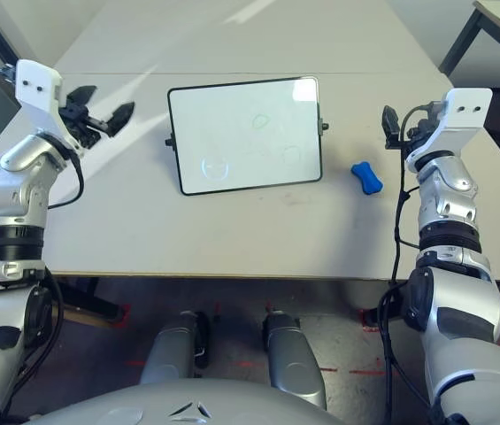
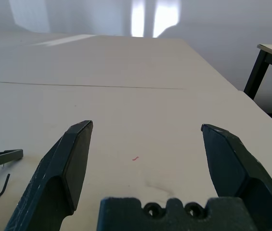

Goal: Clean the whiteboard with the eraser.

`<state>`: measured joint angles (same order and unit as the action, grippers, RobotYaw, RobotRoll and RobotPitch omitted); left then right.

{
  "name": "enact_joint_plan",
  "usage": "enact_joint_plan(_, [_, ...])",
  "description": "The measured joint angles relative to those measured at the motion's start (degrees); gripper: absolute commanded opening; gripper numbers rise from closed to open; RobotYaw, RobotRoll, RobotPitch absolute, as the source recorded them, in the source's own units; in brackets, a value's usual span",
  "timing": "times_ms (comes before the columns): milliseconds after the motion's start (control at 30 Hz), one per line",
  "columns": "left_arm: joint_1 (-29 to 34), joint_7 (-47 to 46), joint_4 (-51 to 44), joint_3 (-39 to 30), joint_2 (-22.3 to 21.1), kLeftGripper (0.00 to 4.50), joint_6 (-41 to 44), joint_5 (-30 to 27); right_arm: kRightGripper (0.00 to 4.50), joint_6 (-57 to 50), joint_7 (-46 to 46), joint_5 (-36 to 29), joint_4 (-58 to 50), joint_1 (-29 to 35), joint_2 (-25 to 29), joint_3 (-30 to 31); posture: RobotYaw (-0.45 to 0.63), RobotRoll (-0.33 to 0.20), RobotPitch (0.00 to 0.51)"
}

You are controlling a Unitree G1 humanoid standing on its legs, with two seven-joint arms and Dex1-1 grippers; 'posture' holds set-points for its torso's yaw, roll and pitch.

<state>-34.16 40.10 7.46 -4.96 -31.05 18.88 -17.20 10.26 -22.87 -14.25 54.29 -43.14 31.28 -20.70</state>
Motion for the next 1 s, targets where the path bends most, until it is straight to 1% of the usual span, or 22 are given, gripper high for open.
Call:
enact_joint_plan(167, [2.8,7.0,-7.7,3.3,-1.4,4.5,6.6,-3.7,4.48,-1.5,0.4,0.1,-0.1,0.0,0.8,0.2,-0.13,0.0,0.092])
enact_joint_plan(300, [4.3,10.2,-10.0,5.4,-1.8,4.5,8.1,-4.5,4.48,-6.7,0.6,1.9,-0.4,-0.1,2.2,2.0,-0.14,0.0,0.095])
enact_joint_plan(433, [4.2,10.6,-9.6,6.3,-1.6,4.5,8.1,-4.1,4.48,-19.0,-1.5,3.9,-4.0,-0.2,4.6,6.0,-0.15,0.0,0.096])
enact_joint_plan(600, [4.0,12.1,-9.3,7.7,-1.5,4.5,7.6,-3.9,4.48,-37.3,-7.6,4.8,-15.3,-0.2,10.6,11.2,-0.16,0.0,0.097])
enact_joint_plan(633, [4.0,12.4,-9.1,7.9,-1.5,4.5,7.5,-3.8,4.48,-40.0,-8.8,4.8,-17.0,-0.2,11.3,11.8,-0.17,0.0,0.097])
enact_joint_plan(700, [4.0,12.9,-8.8,8.3,-1.5,4.5,7.3,-3.8,4.48,-48.6,-11.9,4.8,-21.6,-0.2,13.4,14.3,-0.17,0.0,0.097])
enact_joint_plan(833, [3.5,13.5,-8.3,8.6,-1.2,4.5,6.6,-3.3,4.48,-63.0,-15.3,4.9,-27.8,-0.3,14.9,19.4,-0.18,0.0,0.094])
enact_joint_plan(1000, [3.4,13.6,-7.2,9.2,-0.8,4.5,6.0,-2.9,4.48,-71.7,-16.6,4.8,-32.3,-0.4,14.6,24.0,-0.18,0.0,0.093])
